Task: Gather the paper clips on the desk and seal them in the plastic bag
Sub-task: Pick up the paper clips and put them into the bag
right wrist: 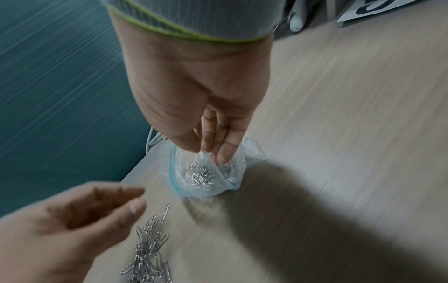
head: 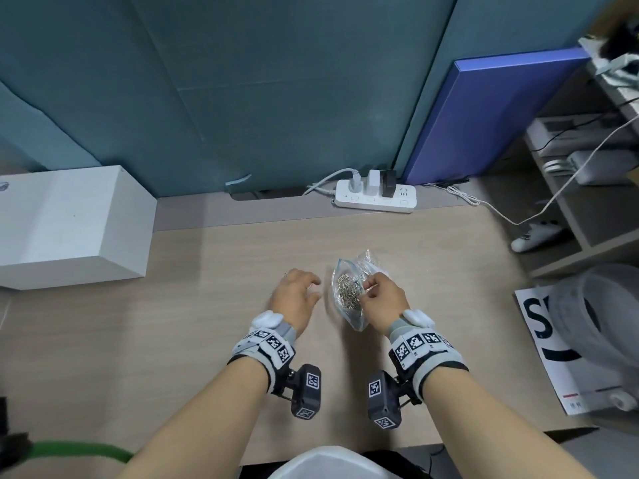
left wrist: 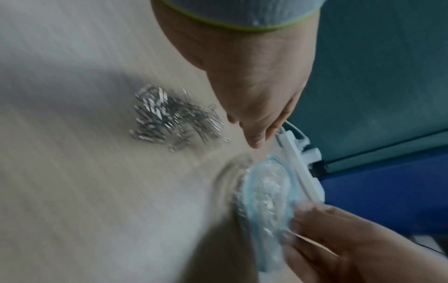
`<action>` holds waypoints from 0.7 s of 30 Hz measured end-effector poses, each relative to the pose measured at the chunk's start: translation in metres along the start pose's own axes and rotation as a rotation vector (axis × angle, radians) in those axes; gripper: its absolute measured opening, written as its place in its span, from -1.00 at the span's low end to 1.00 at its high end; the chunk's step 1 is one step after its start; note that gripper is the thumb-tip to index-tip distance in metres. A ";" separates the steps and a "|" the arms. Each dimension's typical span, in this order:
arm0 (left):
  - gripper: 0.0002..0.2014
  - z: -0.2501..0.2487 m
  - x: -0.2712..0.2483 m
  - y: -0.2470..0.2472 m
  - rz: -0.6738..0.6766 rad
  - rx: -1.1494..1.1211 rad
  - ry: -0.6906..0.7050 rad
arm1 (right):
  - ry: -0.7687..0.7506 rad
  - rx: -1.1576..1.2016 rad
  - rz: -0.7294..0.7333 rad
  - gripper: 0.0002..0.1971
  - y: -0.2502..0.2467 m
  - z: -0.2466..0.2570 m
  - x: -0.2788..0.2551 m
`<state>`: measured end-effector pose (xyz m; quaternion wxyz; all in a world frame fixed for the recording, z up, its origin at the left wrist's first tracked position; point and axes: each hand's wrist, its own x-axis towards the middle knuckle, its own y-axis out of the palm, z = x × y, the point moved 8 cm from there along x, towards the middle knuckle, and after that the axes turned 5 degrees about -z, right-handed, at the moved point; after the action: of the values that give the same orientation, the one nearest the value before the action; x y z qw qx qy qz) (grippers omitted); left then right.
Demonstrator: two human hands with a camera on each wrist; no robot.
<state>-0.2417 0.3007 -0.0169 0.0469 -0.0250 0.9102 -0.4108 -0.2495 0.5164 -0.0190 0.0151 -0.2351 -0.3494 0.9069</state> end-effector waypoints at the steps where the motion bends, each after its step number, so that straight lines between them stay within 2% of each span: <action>1: -0.62 0.013 -0.003 -0.005 0.006 0.086 -0.042 | 0.002 0.004 0.003 -0.86 0.001 0.000 0.000; 4: -0.16 0.047 -0.020 -0.011 0.140 0.384 -0.153 | -0.004 0.006 0.020 -0.85 0.003 -0.001 0.000; 6: -0.08 0.057 -0.028 -0.005 0.193 0.434 -0.148 | -0.011 0.004 0.023 -0.85 0.004 -0.001 -0.001; 12: -0.49 0.059 -0.024 0.014 0.159 0.220 -0.101 | -0.007 0.005 0.028 -0.85 0.006 -0.004 -0.002; 16: -0.80 0.052 -0.021 0.016 0.135 0.223 -0.074 | -0.008 0.011 0.035 -0.83 0.008 -0.004 -0.004; 18: -0.85 0.050 -0.017 0.014 0.116 0.207 -0.103 | -0.014 0.014 0.040 -0.82 0.008 -0.003 -0.005; 21: -0.79 0.057 -0.015 0.008 0.066 0.165 -0.202 | -0.022 0.013 0.035 -0.81 0.009 -0.003 -0.007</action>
<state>-0.2212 0.2650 -0.0591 0.1539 -0.0322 0.8642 -0.4780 -0.2410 0.5100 -0.0242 -0.0031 -0.2311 -0.3394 0.9118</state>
